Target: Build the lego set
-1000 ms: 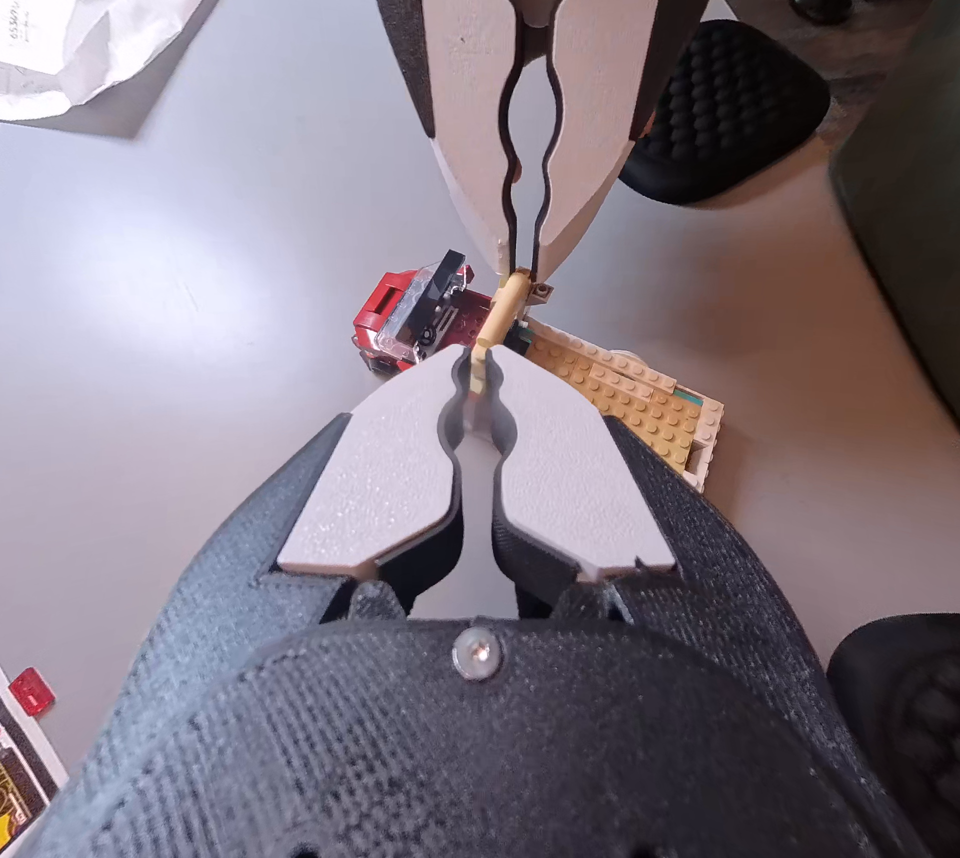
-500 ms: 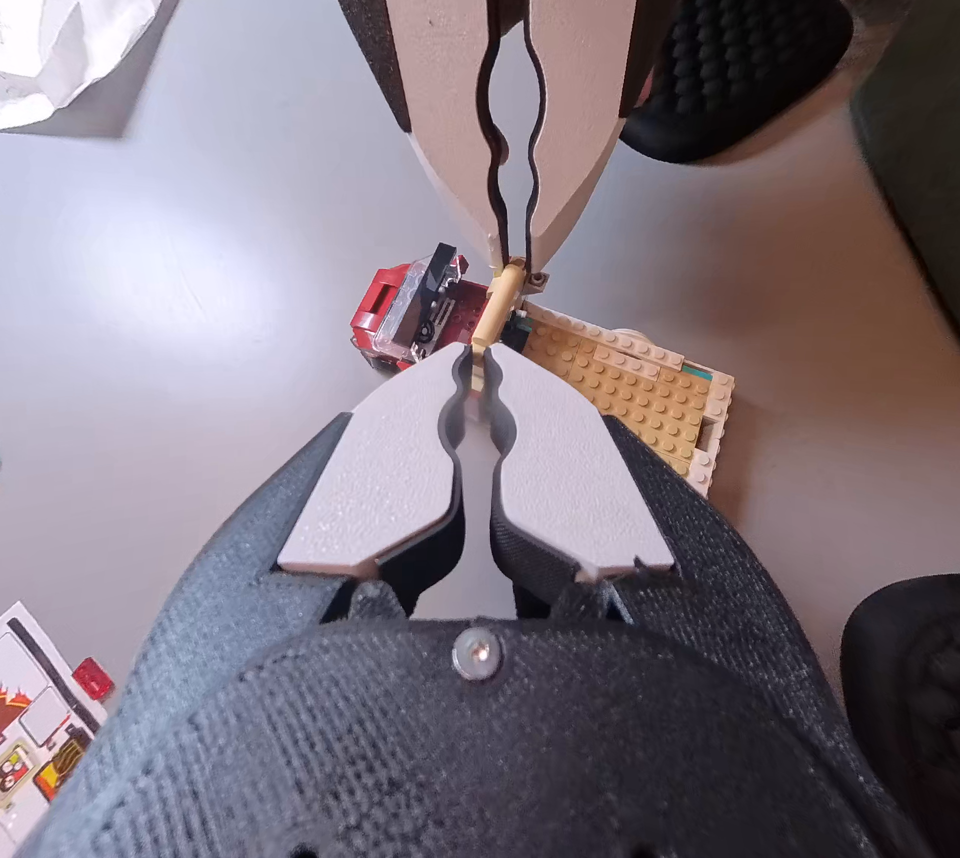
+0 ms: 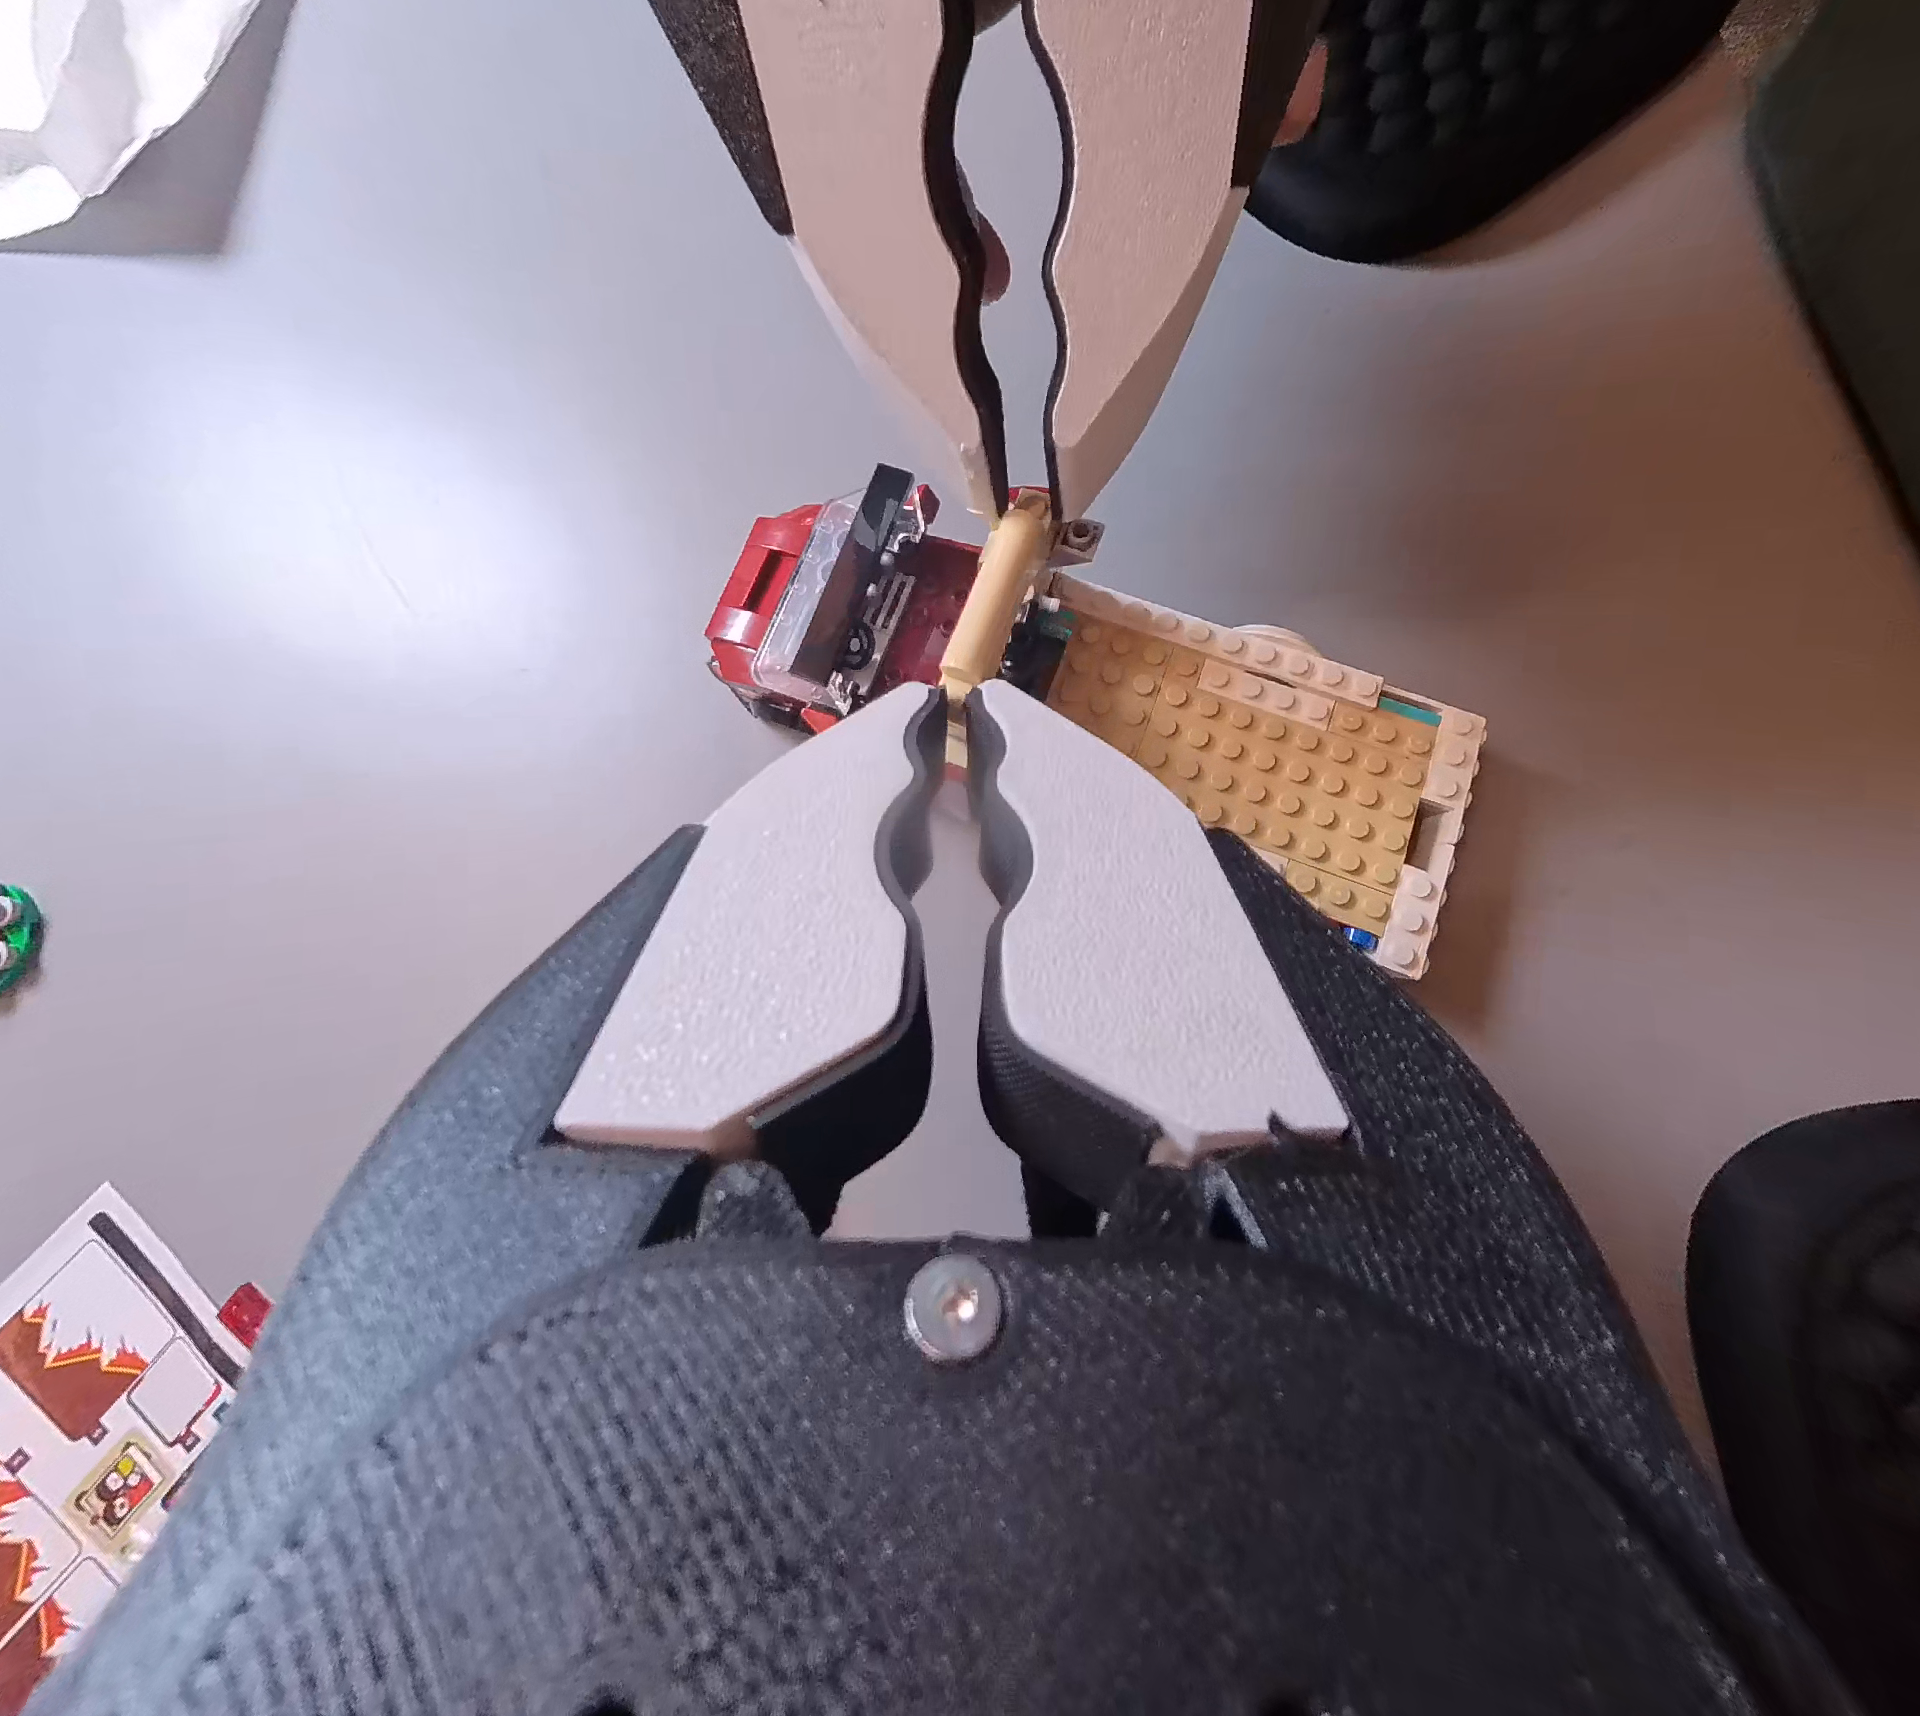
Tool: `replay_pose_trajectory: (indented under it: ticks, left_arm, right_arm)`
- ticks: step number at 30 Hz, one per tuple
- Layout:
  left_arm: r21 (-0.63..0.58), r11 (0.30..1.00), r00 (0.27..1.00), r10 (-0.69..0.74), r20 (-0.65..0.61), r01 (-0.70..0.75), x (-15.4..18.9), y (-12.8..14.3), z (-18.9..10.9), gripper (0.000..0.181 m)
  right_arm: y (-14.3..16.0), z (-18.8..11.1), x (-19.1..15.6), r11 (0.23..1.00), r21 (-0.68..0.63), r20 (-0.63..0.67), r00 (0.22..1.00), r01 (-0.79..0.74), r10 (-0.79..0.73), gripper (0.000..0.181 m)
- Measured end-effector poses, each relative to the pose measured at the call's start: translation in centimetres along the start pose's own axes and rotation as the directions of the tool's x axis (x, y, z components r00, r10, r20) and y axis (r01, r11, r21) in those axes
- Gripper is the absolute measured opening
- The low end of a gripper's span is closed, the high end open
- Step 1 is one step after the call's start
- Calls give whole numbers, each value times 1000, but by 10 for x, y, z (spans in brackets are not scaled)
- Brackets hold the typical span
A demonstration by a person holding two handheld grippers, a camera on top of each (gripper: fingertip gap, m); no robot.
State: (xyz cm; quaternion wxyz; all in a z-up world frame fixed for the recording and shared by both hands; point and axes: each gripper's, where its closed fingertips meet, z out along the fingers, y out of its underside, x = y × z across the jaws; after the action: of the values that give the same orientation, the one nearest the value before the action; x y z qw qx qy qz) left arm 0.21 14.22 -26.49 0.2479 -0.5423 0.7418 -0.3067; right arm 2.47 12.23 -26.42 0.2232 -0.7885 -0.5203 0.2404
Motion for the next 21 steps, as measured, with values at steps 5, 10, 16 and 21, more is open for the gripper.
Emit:
replay_pose_trajectory:
  ticks: [5,10,16,21]
  left_arm:
    - [-10,1000,1000,18,8,-18,-1,1,0,4]
    - [-21,998,998,52,24,-52,0,1,-1,1]
    - [-48,994,992,105,63,-102,0,1,0,1]
    - [-47,994,993,102,67,-99,1,0,0,0]
  right_arm:
    - [1,-1,-2,1000,-1,23,1000,-13,13,13]
    - [0,-5,0,1000,9,20,1000,-13,13,8]
    - [1,-1,0,1000,-5,7,1000,-11,11,9]
    - [1,-1,-1,999,-24,-19,999,28,-28,8]
